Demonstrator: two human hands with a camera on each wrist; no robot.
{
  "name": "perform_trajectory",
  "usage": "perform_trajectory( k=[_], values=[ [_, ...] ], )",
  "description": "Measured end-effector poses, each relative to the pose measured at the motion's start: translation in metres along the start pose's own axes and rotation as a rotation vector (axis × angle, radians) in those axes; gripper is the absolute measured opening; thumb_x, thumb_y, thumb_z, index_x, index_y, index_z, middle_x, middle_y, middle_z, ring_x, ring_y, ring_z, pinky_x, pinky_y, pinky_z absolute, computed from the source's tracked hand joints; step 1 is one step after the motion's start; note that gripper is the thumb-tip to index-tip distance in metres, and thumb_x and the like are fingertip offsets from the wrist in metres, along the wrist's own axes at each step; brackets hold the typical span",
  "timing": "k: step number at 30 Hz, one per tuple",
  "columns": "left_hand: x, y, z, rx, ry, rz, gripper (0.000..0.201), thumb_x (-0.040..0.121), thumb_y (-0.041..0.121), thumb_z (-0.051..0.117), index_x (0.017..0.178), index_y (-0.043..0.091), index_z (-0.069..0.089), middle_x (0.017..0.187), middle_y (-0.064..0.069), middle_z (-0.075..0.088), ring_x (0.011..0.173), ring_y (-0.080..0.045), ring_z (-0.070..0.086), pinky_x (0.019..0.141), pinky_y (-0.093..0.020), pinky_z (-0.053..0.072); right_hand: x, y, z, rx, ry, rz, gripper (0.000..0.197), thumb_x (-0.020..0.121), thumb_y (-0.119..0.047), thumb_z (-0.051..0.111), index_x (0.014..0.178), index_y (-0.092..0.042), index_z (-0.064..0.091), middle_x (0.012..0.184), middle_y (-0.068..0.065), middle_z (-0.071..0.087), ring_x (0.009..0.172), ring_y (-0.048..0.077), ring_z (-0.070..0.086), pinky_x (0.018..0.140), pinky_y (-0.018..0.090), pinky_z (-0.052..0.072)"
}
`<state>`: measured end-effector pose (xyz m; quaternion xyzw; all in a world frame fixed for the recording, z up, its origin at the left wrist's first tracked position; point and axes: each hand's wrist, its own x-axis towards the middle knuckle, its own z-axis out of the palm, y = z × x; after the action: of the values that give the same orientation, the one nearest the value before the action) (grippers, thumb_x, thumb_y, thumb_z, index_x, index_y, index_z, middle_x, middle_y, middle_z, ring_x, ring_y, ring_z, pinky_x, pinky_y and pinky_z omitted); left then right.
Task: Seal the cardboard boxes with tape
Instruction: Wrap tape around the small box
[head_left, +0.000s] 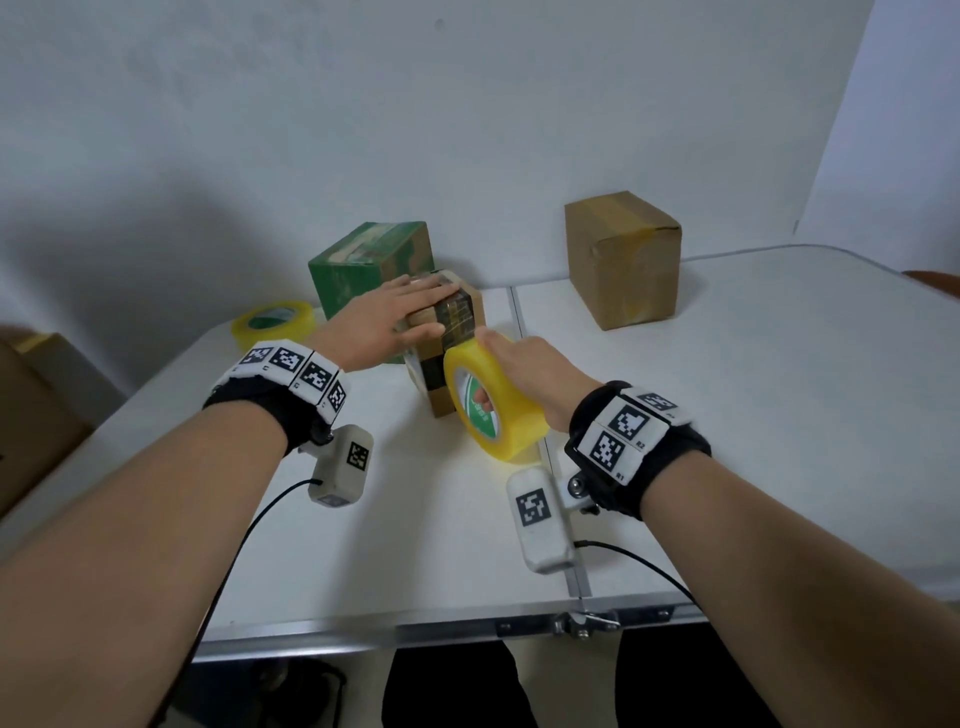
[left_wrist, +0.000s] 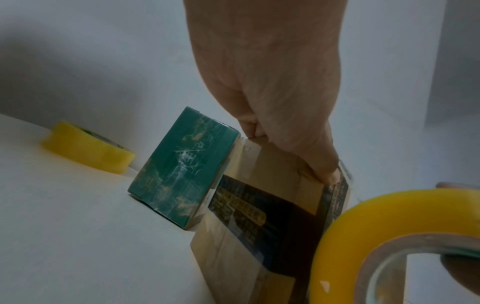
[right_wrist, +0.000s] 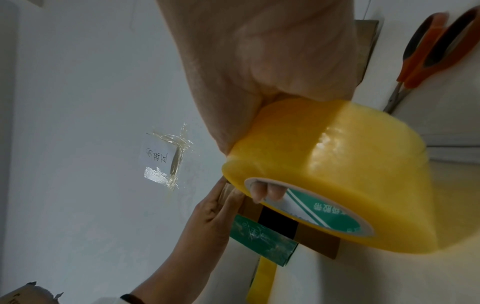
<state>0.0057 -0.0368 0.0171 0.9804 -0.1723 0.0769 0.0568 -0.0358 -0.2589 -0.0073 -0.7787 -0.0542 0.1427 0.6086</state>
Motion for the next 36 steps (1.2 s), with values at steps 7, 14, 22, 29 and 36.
perform_trajectory(
  k=[7,14,22,29,36],
  values=[
    [0.002,0.010,-0.011,0.003,-0.082,-0.044,0.064,0.095,0.052,0.048,0.151,0.044,0.018,0.162,0.007,0.014,0.150,-0.026,0.008,0.120,-0.042,0.012,0.007,0.004,0.001,-0.056,-0.012,0.064,0.078,0.085,-0.072,0.049,0.123,-0.004,0.060,0.113,0.013,0.068,0.100,0.025,0.066,0.096,0.036,0.052],
    [-0.003,0.015,-0.015,0.018,-0.082,-0.037,0.066,0.096,0.042,0.054,0.153,0.037,0.019,0.161,0.003,0.016,0.149,-0.021,0.012,0.119,-0.033,0.013,0.001,0.013,-0.004,0.027,-0.006,0.094,0.110,0.064,-0.090,0.049,0.138,-0.007,0.050,0.135,0.011,0.057,0.120,0.029,0.055,0.107,0.043,0.041],
    [-0.010,0.019,-0.025,-0.103,-0.049,-0.062,0.056,0.097,0.041,0.054,0.149,0.036,0.032,0.146,0.006,0.046,0.129,-0.018,0.047,0.100,-0.022,0.034,-0.006,0.007,-0.020,0.195,0.034,-0.036,0.081,0.056,-0.052,0.076,0.122,-0.006,0.062,0.118,0.017,0.067,0.107,0.035,0.064,0.101,0.052,0.048],
    [-0.024,0.002,-0.040,-0.774,-0.090,-0.270,0.048,0.095,0.031,0.059,0.141,0.032,0.047,0.126,-0.001,0.063,0.113,-0.016,0.063,0.086,-0.034,0.057,-0.016,-0.058,-0.024,0.056,0.004,-0.237,0.067,0.072,-0.059,0.071,0.115,-0.008,0.064,0.113,0.014,0.068,0.102,0.031,0.066,0.096,0.051,0.051],
    [-0.029,-0.024,-0.020,-1.028,0.095,-0.325,0.035,0.096,0.028,0.059,0.131,0.030,0.059,0.122,-0.009,0.066,0.110,-0.029,0.064,0.077,-0.037,0.059,0.005,-0.082,-0.012,0.076,-0.116,-0.252,0.064,0.087,-0.051,0.065,0.134,-0.009,0.054,0.127,0.010,0.063,0.113,0.028,0.062,0.103,0.047,0.048]
  ],
)
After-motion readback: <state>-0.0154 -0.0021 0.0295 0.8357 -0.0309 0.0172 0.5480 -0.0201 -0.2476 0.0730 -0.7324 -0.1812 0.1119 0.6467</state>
